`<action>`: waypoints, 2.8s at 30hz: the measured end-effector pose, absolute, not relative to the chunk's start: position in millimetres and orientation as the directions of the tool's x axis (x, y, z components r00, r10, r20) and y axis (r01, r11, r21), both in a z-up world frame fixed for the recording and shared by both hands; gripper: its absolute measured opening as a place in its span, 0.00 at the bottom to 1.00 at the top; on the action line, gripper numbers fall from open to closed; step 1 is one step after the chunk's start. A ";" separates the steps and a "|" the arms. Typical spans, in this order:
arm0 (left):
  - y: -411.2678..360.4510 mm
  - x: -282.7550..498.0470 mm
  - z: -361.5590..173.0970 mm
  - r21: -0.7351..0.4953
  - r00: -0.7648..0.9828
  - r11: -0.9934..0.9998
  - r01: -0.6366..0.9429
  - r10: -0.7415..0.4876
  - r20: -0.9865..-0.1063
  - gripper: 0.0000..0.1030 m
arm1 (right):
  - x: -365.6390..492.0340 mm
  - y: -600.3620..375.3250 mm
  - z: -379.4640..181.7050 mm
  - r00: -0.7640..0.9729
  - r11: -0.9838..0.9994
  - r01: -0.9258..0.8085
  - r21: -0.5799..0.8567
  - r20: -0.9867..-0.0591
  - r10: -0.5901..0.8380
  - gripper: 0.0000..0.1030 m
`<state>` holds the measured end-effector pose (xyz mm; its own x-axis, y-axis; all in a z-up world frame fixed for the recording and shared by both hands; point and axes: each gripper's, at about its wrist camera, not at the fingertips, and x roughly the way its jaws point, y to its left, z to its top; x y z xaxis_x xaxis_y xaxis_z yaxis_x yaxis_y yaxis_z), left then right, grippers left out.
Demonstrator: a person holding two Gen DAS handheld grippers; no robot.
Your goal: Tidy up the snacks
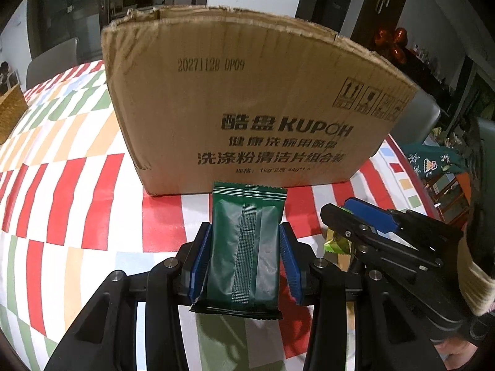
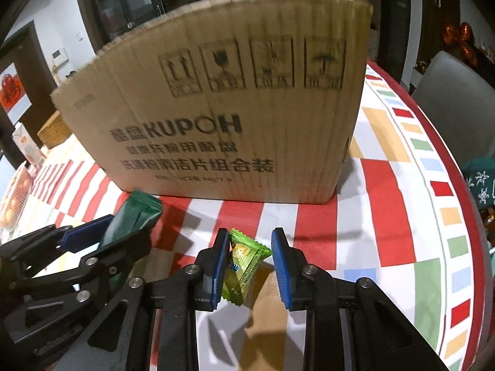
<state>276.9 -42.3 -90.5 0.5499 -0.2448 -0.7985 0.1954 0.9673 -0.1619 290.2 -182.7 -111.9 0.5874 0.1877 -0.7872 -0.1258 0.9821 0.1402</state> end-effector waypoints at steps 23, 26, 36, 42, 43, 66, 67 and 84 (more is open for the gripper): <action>-25.7 237.2 20.4 -0.111 0.736 0.969 0.221 -0.240 -0.632 0.41 | 246.5 -199.9 -1.0 0.757 0.974 -0.177 0.141 -0.613 0.226 0.28; -24.4 239.9 35.1 -0.100 0.754 0.970 0.222 -0.236 -0.613 0.41 | 247.1 -198.3 15.8 0.777 0.973 -0.185 0.134 -0.587 0.229 0.28; -21.3 266.3 69.1 -0.072 0.782 0.971 0.230 -0.228 -0.579 0.41 | 264.0 -195.6 60.9 0.817 0.972 -0.212 0.100 -0.528 0.232 0.28; -22.5 288.0 80.1 -0.054 0.788 0.973 0.225 -0.215 -0.578 0.41 | 281.3 -195.4 73.0 0.822 0.975 -0.205 0.080 -0.527 0.216 0.28; -23.0 291.6 81.5 -0.052 0.787 0.973 0.226 -0.214 -0.578 0.41 | 284.5 -195.1 74.2 0.821 0.976 -0.206 0.078 -0.529 0.215 0.28; -29.6 376.8 64.0 -0.031 0.738 0.986 0.164 -0.144 -0.659 0.43 | 357.7 -188.0 64.4 0.768 0.981 -0.190 0.029 -0.618 0.167 0.29; -29.9 377.0 63.3 -0.022 0.737 0.986 0.163 -0.136 -0.662 0.48 | 359.2 -187.8 63.6 0.767 0.982 -0.189 0.027 -0.620 0.165 0.29; -22.3 298.9 69.7 0.051 0.807 0.991 0.127 -0.073 -0.586 0.72 | 305.8 -197.8 64.6 0.795 0.991 -0.131 0.011 -0.596 0.112 0.67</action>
<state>298.9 -22.3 69.7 0.8069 -0.0730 -0.5861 0.1266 0.9906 0.0509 305.8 -197.8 64.6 0.7953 0.1117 -0.5958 -0.1308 0.9913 0.0113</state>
